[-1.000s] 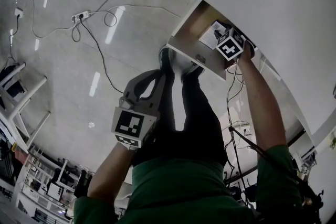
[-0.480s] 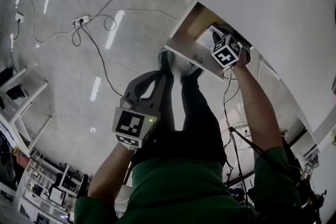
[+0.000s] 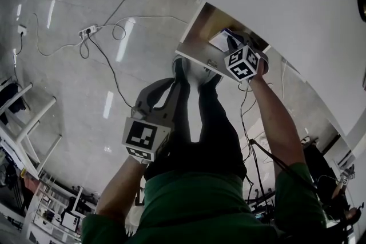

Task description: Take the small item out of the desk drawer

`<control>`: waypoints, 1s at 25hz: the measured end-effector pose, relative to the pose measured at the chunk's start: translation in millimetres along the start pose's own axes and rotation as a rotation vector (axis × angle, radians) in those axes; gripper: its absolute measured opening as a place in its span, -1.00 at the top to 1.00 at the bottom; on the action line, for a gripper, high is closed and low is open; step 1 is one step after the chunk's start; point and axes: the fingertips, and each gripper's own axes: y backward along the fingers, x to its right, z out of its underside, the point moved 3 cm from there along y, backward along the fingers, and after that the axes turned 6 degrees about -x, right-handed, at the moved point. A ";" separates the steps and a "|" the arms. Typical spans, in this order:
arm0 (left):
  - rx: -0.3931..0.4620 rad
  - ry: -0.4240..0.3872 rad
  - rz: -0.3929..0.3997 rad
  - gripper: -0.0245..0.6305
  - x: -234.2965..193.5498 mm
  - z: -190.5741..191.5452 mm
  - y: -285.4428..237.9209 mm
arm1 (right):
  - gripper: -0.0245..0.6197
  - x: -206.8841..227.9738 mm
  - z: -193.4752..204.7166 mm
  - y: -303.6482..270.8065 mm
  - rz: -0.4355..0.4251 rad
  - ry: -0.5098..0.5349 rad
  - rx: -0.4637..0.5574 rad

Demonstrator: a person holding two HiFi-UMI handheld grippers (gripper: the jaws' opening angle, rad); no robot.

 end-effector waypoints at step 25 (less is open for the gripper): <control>0.073 -0.124 0.058 0.82 43.1 -58.9 33.0 | 0.78 -4.0 -15.6 142.2 0.076 -0.041 0.143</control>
